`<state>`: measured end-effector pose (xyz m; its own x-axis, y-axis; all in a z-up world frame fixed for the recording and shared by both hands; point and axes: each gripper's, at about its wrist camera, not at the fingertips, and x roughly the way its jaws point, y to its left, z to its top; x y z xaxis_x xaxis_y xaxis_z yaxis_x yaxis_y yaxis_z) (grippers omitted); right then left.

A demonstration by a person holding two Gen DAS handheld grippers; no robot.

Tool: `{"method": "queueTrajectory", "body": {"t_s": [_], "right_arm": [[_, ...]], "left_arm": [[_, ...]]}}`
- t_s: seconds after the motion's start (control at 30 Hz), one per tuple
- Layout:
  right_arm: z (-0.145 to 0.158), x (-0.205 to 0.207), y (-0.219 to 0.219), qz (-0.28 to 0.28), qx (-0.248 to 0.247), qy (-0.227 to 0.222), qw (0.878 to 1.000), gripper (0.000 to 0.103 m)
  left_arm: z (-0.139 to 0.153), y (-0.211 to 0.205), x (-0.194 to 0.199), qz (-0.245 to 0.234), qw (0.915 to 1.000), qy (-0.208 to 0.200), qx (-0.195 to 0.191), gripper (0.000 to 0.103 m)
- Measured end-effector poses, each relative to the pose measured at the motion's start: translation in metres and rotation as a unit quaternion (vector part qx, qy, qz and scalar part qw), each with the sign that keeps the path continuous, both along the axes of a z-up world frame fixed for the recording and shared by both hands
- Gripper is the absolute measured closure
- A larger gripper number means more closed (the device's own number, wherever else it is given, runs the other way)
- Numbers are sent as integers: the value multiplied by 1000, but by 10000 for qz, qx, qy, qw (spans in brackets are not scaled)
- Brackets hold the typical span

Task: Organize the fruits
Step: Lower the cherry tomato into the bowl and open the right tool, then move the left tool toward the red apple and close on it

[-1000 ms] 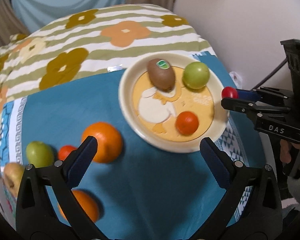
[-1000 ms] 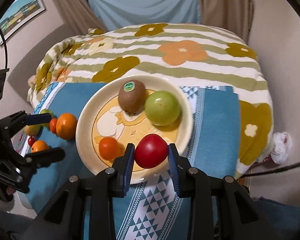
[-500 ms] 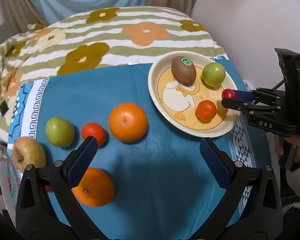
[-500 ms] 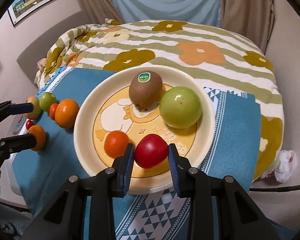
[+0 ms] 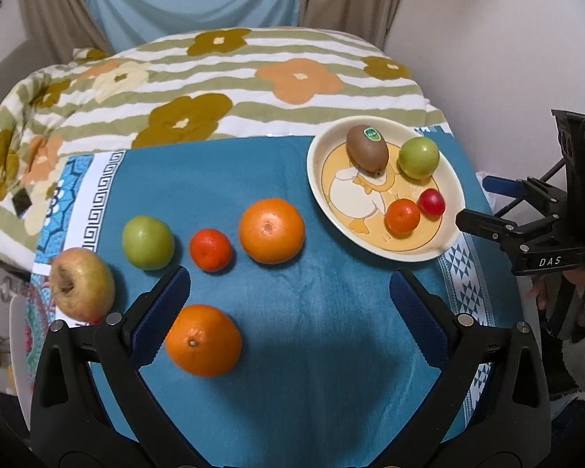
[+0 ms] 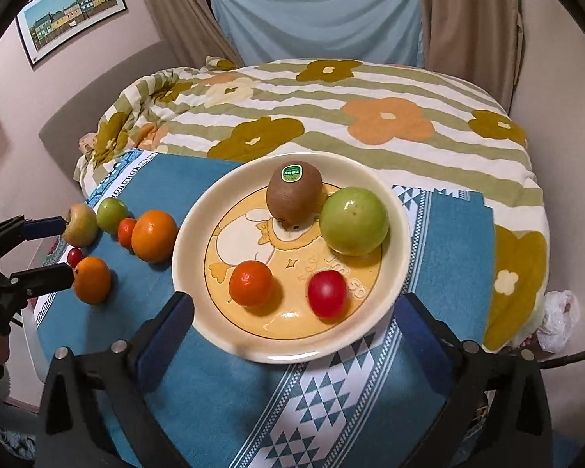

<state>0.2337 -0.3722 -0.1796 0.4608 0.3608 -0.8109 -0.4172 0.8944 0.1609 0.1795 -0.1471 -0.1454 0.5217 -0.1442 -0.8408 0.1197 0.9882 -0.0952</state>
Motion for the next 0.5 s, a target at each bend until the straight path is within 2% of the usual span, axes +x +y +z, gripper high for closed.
{"method": "queueTrajectory", "body": {"t_s": [0.23, 0.5], "right_arm": [[19, -10, 0, -97, -163, -1, 9998, 0], [45, -27, 18, 42, -78, -115, 9999, 0]], "left_arm": [[19, 12, -15, 188, 9996, -196, -104, 0], [44, 44, -41, 519, 9978, -410, 107, 0]]}}
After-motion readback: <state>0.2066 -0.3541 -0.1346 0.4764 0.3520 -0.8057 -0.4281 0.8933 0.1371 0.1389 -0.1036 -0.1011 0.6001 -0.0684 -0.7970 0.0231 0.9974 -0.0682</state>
